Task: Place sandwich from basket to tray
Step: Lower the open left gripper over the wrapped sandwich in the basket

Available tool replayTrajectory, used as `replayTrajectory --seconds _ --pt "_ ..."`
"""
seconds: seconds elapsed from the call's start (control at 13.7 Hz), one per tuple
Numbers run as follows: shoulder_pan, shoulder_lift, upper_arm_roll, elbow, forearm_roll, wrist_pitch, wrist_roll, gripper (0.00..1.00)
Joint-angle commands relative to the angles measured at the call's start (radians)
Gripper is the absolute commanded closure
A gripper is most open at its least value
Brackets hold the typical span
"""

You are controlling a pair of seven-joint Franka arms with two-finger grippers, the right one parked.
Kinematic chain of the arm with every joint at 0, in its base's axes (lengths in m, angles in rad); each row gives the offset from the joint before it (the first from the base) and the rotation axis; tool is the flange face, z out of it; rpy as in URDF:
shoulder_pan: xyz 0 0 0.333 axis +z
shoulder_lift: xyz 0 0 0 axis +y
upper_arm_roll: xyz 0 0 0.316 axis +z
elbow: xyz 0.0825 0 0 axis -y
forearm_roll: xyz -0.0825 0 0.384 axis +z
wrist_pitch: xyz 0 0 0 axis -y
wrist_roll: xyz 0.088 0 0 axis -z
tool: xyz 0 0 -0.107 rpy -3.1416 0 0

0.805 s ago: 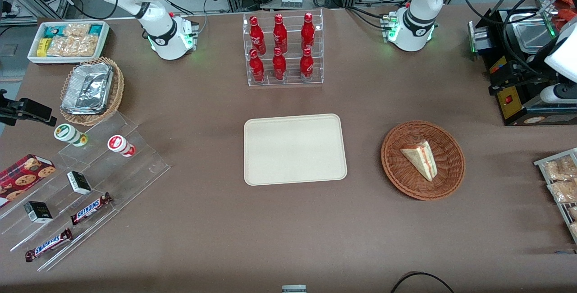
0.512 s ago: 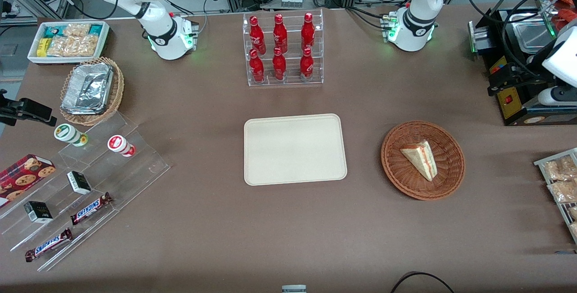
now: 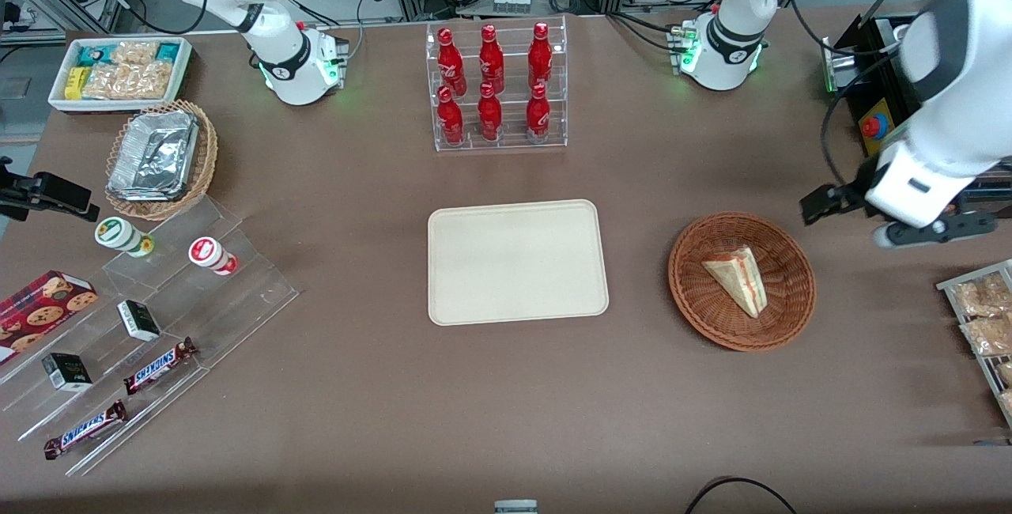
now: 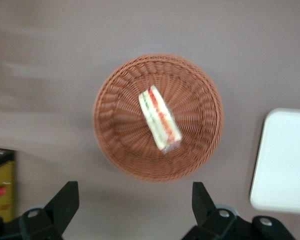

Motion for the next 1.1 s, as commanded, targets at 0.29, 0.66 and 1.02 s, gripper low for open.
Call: replayTrajectory --seconds 0.29,0.66,1.02 --pt "-0.001 0.000 -0.042 -0.359 0.033 0.486 -0.373 0.00" --pt "-0.003 0.132 -0.048 -0.398 0.035 0.646 -0.419 0.00" --pt "-0.003 0.240 -0.046 -0.409 0.035 0.779 -0.452 0.01"
